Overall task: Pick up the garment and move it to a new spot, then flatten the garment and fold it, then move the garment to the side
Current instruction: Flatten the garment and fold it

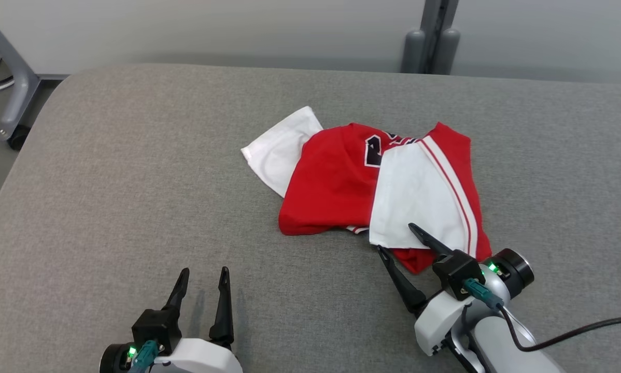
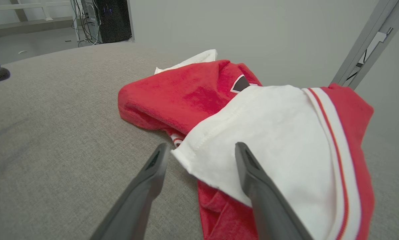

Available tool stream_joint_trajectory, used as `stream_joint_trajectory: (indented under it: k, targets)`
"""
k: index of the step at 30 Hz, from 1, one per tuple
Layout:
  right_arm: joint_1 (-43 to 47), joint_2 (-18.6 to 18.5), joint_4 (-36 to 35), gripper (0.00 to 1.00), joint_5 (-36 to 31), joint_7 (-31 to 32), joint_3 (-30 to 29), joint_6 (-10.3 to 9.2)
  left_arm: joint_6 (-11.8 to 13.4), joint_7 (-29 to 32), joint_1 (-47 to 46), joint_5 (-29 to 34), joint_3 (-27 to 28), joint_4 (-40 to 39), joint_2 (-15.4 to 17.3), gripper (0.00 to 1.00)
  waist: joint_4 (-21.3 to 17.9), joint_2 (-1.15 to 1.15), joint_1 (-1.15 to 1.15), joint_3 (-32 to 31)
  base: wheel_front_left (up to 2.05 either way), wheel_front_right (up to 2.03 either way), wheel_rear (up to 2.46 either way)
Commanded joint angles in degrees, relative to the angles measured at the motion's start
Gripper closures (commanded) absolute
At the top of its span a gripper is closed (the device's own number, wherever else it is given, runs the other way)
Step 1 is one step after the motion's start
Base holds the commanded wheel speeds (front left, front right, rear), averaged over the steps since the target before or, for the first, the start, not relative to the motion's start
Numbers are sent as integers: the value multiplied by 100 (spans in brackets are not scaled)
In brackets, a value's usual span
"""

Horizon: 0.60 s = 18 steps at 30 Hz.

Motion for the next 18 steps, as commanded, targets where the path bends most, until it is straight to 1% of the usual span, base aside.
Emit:
stream_joint_trajectory:
  k: [1, 5, 12, 13, 14, 16, 18]
  targets:
    - [-133, -69, 154, 0, -130, 2, -2, -2, 62, -2, -143, -61, -20, 10, 26, 0, 233, 0, 0, 202, 0, 0, 0]
    - [-291, -161, 461, 0, -412, 2, -6, -2, 96, -1, -154, -135, -80, 41, 23, 0, 346, 0, 0, 312, 0, 0, 0]
    - [-471, -170, 738, 0, -689, 1, -79, -2, 130, -1, -231, -218, -162, 45, 24, 0, 387, 0, 0, 430, 0, 0, 0]
    - [-501, -153, 764, 7, -712, 1, -116, -2, 138, -1, -245, -236, -175, 48, 25, 0, 387, 0, 0, 440, 0, 0, 0]
    - [-524, -142, 784, 55, -747, 1, -147, -2, 145, -1, -256, -252, -185, 49, 25, 0, 385, 0, 0, 446, 0, 0, 0]
    - [-535, -136, 844, 100, -774, 1, -224, -2, 145, -1, -270, -269, -199, 54, 25, 0, 372, 0, 0, 449, 0, 0, 0]
    - [-559, -129, 866, 100, -782, 1, -316, -2, 127, -1, -259, -257, -196, 82, 25, 0, 351, 0, 0, 423, 0, 0, 0]
